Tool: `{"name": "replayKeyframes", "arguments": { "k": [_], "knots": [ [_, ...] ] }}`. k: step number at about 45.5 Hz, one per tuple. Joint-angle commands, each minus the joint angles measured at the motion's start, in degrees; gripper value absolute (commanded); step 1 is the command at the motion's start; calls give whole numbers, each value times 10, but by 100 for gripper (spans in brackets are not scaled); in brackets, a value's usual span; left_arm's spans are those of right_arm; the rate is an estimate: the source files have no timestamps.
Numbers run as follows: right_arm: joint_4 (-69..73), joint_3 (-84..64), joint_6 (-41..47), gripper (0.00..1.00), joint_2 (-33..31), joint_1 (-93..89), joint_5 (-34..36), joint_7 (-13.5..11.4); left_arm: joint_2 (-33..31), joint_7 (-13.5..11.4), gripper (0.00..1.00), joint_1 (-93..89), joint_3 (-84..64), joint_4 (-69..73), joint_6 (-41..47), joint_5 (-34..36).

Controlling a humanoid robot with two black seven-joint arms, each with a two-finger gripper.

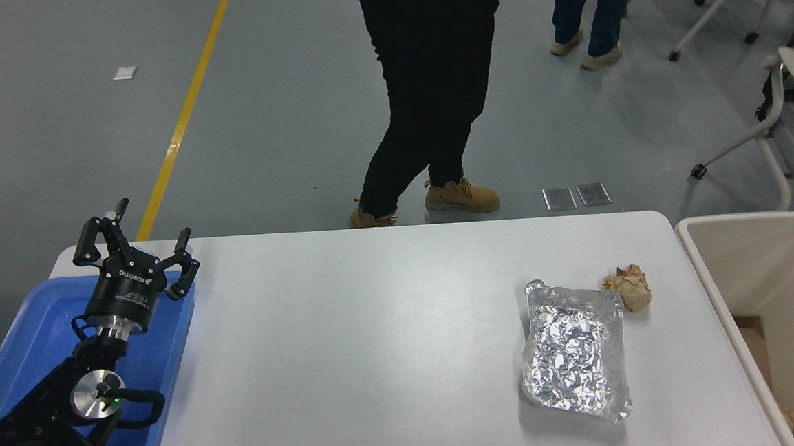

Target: Pick up paper cup place in dustbin

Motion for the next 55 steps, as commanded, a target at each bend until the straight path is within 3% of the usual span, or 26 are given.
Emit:
{"name": "replayKeyframes", "arguments": {
  "k": [1, 28, 55],
  "knots": [
    [-19, 69, -78, 0, 46, -128, 25, 0, 1, 0, 98, 0, 0, 0, 0, 0],
    [-17, 112, -137, 0, 173, -225, 47, 0, 0, 0, 98, 0, 0, 1, 0, 0],
    [-16, 111, -143, 0, 179, -228, 47, 0, 1, 0, 98, 0, 0, 0, 0, 0]
  ]
}}
